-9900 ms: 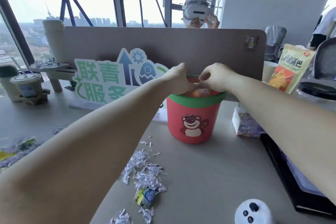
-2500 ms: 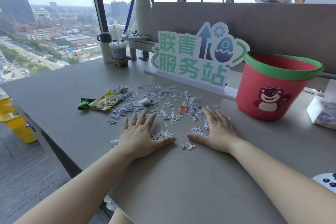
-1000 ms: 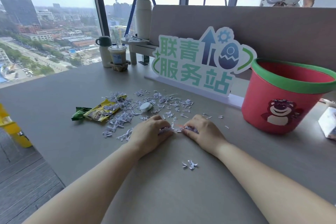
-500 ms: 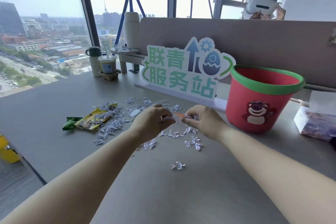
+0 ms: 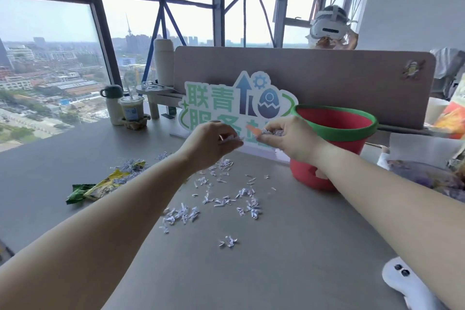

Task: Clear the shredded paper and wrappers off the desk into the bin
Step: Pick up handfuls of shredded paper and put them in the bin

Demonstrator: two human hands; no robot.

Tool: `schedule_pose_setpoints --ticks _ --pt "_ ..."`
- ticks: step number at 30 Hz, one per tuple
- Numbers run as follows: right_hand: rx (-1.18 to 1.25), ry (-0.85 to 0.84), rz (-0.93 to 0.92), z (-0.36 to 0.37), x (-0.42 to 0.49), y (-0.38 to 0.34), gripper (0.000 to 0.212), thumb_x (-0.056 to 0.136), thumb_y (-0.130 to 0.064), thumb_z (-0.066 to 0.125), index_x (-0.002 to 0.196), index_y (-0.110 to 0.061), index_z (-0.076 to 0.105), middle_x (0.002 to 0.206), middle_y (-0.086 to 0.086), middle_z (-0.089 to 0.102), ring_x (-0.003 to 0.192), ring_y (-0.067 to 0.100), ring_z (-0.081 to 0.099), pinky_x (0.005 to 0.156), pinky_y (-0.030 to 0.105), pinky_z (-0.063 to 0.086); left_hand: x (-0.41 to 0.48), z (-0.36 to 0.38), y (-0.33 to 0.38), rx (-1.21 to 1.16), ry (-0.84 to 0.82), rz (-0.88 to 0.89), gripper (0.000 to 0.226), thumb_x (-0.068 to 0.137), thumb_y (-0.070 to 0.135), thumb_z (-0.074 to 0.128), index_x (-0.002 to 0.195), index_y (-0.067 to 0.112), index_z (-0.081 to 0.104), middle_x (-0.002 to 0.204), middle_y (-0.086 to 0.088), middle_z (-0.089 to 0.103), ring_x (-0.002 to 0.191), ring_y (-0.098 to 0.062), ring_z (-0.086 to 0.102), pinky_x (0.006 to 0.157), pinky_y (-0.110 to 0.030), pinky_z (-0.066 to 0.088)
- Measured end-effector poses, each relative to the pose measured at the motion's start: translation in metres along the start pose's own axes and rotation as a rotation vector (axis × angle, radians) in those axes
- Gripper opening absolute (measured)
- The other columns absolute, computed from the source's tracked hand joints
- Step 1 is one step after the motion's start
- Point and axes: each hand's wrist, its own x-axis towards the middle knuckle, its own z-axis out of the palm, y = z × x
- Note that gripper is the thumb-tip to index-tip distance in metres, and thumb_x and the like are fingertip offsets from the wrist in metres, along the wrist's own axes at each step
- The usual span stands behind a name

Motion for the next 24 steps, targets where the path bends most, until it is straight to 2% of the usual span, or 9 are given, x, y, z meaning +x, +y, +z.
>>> schedule_pose_setpoints --ticks 1,3,6,9,13,17,20,21,24 --pt "0.004 0.014 0.007 -0.006 0.001 0.0 0.019 0.08 -0.028 0.07 0.068 -0.015 0.064 0.061 -0.001 0.047 0.058 0.013 0.04 0.057 0.028 0.032 0.005 0.0 0.004 0.0 -0.007 0.008 0.023 0.08 0.031 0.069 0.092 0.011 0.071 0.087 -0.005 0.064 0.073 -0.015 0.053 0.061 -0.016 0.04" --pt "-0.006 0.019 0.002 -0.017 0.003 -0.001 0.02 0.08 -0.029 0.07 0.078 -0.01 0.069 0.066 0.0 0.052 0.063 0.013 0.044 0.061 0.028 0.035 0.014 -0.001 0.014 0.012 -0.016 0.013 0.026 0.081 0.032 0.068 0.092 0.009 0.071 0.088 -0.007 0.065 0.075 -0.02 0.056 0.067 -0.025 0.044" --pt "-0.02 0.017 -0.001 -0.034 0.004 -0.003 0.023 0.081 -0.033 0.069 0.081 -0.01 0.07 0.068 -0.001 0.055 0.06 0.011 0.045 0.059 0.026 0.037 0.029 0.0 0.026 0.015 -0.021 0.023 0.028 0.082 0.034 0.067 0.09 0.008 0.07 0.088 -0.01 0.067 0.078 -0.026 0.06 0.071 -0.032 0.048" --pt "-0.008 0.057 -0.002 -0.051 0.007 -0.004 0.022 0.081 -0.034 0.069 0.081 -0.011 0.071 0.07 0.001 0.055 0.059 0.011 0.044 0.055 0.022 0.036 0.044 0.003 0.039 0.008 -0.025 0.039 0.029 0.082 0.035 0.067 0.09 0.008 0.07 0.086 -0.009 0.067 0.077 -0.025 0.059 0.067 -0.03 0.046" --pt "0.073 0.128 0.024 -0.075 0.013 0.002 0.02 0.08 -0.032 0.071 0.078 -0.012 0.07 0.06 0.001 0.05 0.057 0.013 0.039 0.049 0.02 0.033 0.071 0.01 0.057 -0.019 -0.029 0.068 0.029 0.082 0.036 0.066 0.087 0.008 0.069 0.079 -0.01 0.066 0.068 -0.024 0.055 0.058 -0.025 0.039" --pt "0.042 0.195 0.064 -0.101 0.019 0.021 0.024 0.081 -0.032 0.07 0.085 -0.009 0.071 0.057 0.0 0.052 0.054 0.012 0.042 0.044 0.015 0.033 0.099 0.024 0.074 -0.087 -0.039 0.099 0.028 0.083 0.033 0.067 0.08 0.005 0.067 0.075 -0.006 0.063 0.066 -0.022 0.053 0.055 -0.019 0.038" --pt "0.01 0.214 0.116 -0.116 0.024 0.038 0.022 0.081 -0.032 0.069 0.082 -0.01 0.07 0.057 0.001 0.054 0.05 0.01 0.042 0.042 0.015 0.032 0.121 0.038 0.084 -0.103 -0.056 0.119 0.03 0.082 0.032 0.068 0.075 0.003 0.065 0.074 -0.006 0.065 0.065 -0.02 0.052 0.051 -0.015 0.035" --pt "0.008 0.217 0.138 -0.121 0.025 0.044 0.02 0.081 -0.031 0.07 0.08 -0.011 0.07 0.056 0.001 0.054 0.048 0.009 0.041 0.042 0.015 0.032 0.128 0.042 0.088 -0.103 -0.063 0.123 0.03 0.082 0.031 0.068 0.075 0.002 0.065 0.077 -0.007 0.065 0.064 -0.018 0.05 0.05 -0.015 0.034" --pt "-0.016 0.21 0.216 -0.129 0.032 0.063 0.017 0.081 -0.028 0.07 0.081 -0.011 0.069 0.056 0.001 0.055 0.047 0.011 0.043 0.047 0.02 0.035 0.147 0.055 0.097 -0.098 -0.081 0.116 0.033 0.082 0.03 0.068 0.076 -0.003 0.063 0.082 -0.017 0.065 0.054 -0.016 0.043 0.052 -0.026 0.035"
